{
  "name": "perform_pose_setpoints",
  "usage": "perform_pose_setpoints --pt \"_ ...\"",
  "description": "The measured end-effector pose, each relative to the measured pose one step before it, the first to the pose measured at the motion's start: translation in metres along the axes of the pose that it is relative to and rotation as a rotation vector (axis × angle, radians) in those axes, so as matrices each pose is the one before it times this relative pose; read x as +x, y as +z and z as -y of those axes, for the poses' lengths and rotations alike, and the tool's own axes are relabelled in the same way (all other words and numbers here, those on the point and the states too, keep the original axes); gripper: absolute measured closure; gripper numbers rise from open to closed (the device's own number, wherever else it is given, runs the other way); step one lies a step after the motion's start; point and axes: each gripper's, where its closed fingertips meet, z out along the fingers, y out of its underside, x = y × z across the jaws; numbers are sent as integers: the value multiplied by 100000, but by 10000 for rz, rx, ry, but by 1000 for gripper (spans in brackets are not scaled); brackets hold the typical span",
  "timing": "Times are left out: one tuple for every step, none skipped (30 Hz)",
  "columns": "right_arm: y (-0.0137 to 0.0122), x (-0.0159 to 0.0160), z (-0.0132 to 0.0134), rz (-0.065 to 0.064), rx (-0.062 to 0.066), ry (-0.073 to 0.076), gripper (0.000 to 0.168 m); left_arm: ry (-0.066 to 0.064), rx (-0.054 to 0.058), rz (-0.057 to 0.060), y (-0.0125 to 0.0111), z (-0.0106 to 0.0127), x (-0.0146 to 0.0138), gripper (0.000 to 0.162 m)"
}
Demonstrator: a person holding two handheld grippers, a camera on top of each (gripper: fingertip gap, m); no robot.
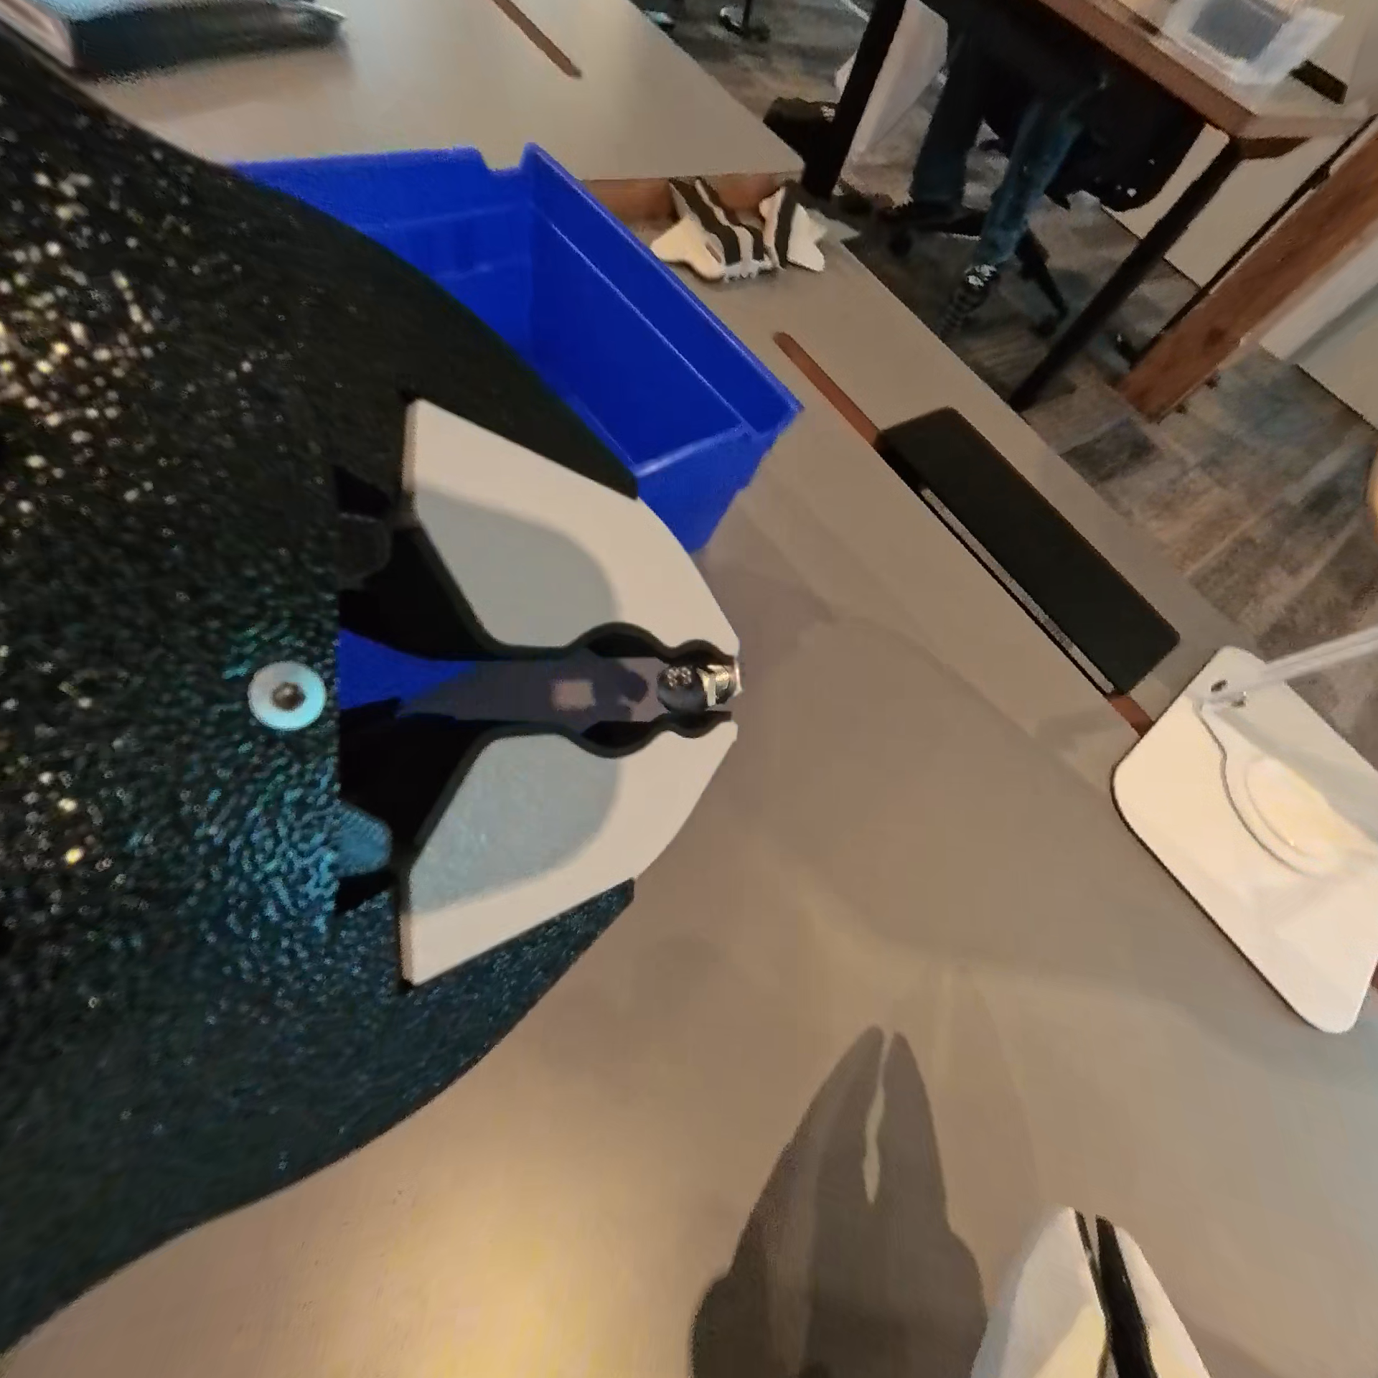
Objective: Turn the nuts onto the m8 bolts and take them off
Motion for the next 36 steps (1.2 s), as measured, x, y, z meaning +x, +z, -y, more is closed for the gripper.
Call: perform_pose_setpoints --pt "-22 128 -23 -16 4 41 162 139 -37 -97 516 226 623 151" --pt "-20 161 -25 -28 -6 22 162 104 -11 -149 526 226 656 151" --pt "-6 176 -30 -38 -3 17 162 62 12 -209 542 226 708 151" --pt "-20 186 -39 -30 -4 26 162 48 12 -227 595 209 687 151" --pt "-2 212 -44 -46 -6 35 162 61 33 -208 703 193 636 151" --pt "-21 235 -18 -50 12 52 162 69 55 -256 804 176 681 151" --pt "-7 193 -4 -25 29 60 162 66 63 -320 918 132 727 151" --pt "-15 177 10 -5 32 50 161 68 178 -322 1005 222 687 151" --pt "-30 126 28 31 51 35 160 73 331 -330 1072 309 643 151" --pt "-24 -39 75 159 79 35 160 44 387 -389 1108 235 674 151" --pt "-15 -226 107 288 101 62 159 -33 355 -470 1022 61 716 151" --pt "9 -340 102 365 82 106 158 40 418 -488 847 46 693 152" --pt "9 -377 127 397 85 120 157 86 552 -310 624 120 488 152" --pt "26 -561 171 517 113 132 156 202 520 -240 426 56 446 152" --pt "48 -622 91 562 67 197 154 264 411 -244 277 -41 470 152" --pt "60 -548 18 508 9 238 153 123 185 -125 156 -162 266 152" --pt "43 -470 105 441 54 206 151 203 211 -283 64 52 486 152" --pt "13 -499 120 445 67 190 150 290 394 -480 -28 373 773 152" --pt "8 -442 12 432 -16 238 148 250 416 -453 -94 431 737 153" --pt "2 -312 -146 368 -119 295 147 207 360 -381 -112 358 612 153" --pt "-42 -278 -251 373 -187 305 146 147 331 -277 -141 317 456 153" --pt "-68 -263 -364 384 -276 353 144 73 294 -296 -169 277 428 153" --pt "-72 -208 -380 370 -313 417 143 24 314 -290 -185 304 398 153" --pt "-84 -81 -324 252 -250 396 140 -34 358 -223 -219 362 287 153" --pt "-62 -102 -227 235 -117 319 139 -155 322 -175 -222 320 170 153" --pt "-15 -125 -162 223 -93 257 139 -247 254 -191 -202 243 116 154" --pt "20 -45 -101 119 -85 171 137 -229 273 -220 -204 289 125 154" --pt "77 -176 -147 132 -112 19 136 -157 371 -274 -211 448 246 154" --pt "105 -312 -217 173 -175 -88 135 -161 451 -335 -238 611 340 156" --pt "140 -424 -209 228 -160 -93 134 -230 530 -398 -248 748 427 162" --pt "147 -549 -189 324 -137 -37 132 -318 562 -475 -221 793 507 162" --pt "148 -471 -159 296 -120 32 130 -387 418 -439 -173 559 422 162" --pt "117 -271 -101 177 -86 7 129 -312 256 -282 -119 292 214 162" --pt "101 -54 -68 -2 -59 -73 128 -168 125 -27 -83 76 -84 162" --pt "82 50 -98 -107 -96 -143 128 -56 2 98 -78 -59 -227 162" --pt "38 141 -137 -186 -126 -218 128 -23 -68 145 -53 -107 -270 162"
